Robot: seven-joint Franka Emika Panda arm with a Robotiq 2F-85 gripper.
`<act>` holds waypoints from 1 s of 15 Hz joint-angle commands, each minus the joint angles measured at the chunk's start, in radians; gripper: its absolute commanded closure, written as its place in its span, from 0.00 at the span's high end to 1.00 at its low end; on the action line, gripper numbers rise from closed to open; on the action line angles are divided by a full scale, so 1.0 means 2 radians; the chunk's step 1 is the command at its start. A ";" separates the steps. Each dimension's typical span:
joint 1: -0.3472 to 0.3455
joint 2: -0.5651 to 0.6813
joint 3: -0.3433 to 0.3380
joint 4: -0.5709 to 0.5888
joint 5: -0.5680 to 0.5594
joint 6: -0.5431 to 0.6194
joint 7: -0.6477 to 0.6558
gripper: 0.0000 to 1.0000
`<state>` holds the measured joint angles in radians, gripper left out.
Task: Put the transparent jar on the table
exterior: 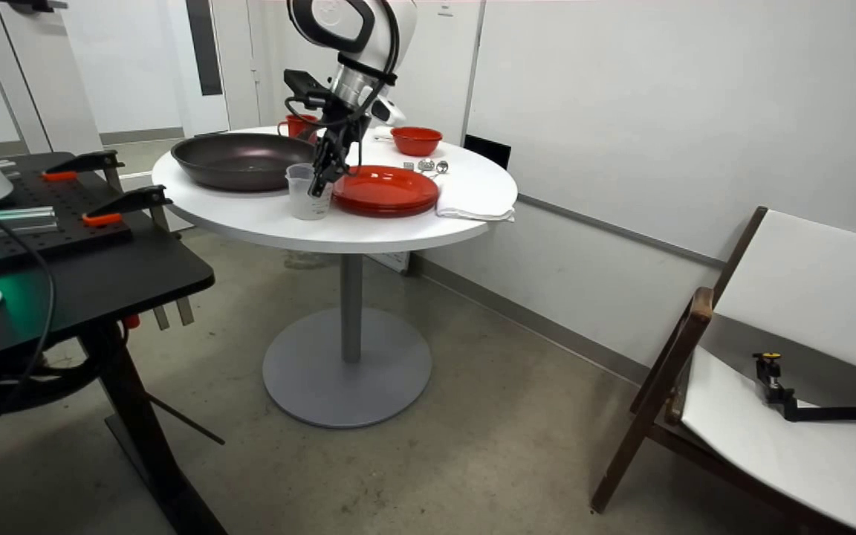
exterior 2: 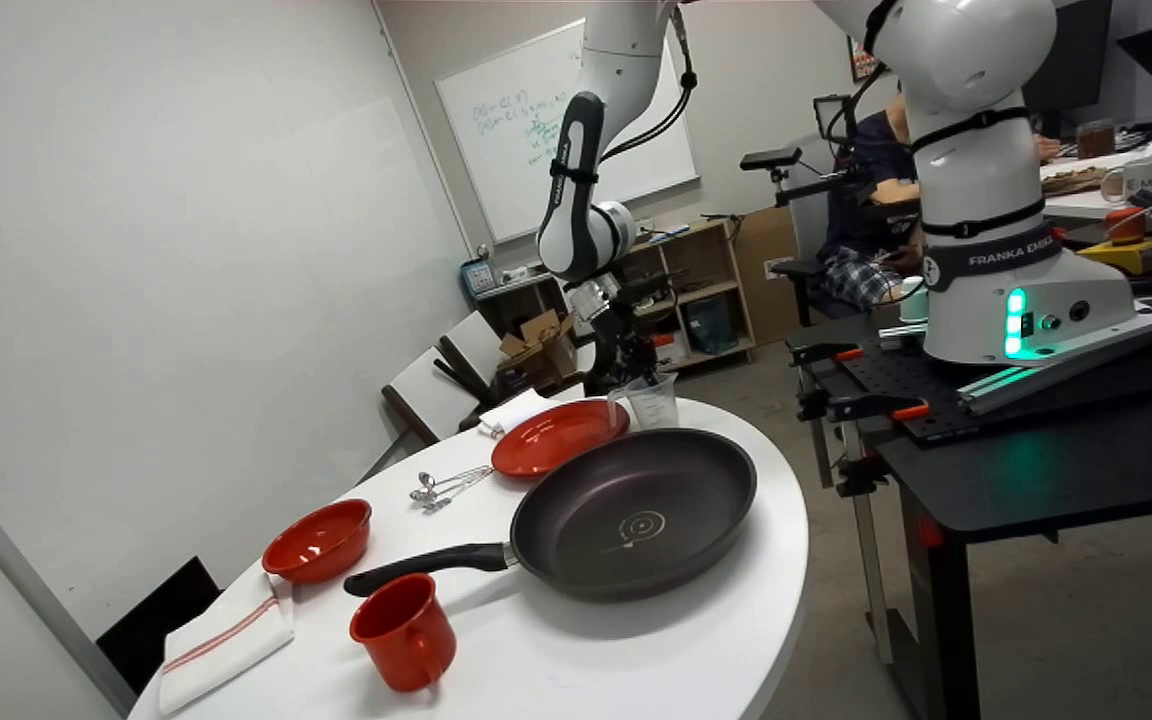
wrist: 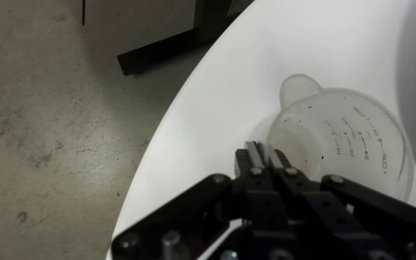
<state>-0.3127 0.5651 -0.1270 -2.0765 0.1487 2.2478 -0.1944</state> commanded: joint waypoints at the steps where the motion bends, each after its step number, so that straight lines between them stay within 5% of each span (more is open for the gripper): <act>1: -0.014 -0.038 -0.011 -0.016 -0.003 -0.014 -0.015 0.02; 8: -0.023 -0.091 -0.039 -0.013 -0.019 -0.038 -0.018 0.02; 15: -0.017 -0.089 -0.028 -0.011 -0.006 -0.064 -0.023 0.02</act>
<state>-0.3515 0.3977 -0.1938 -2.0831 0.1282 2.1464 -0.2222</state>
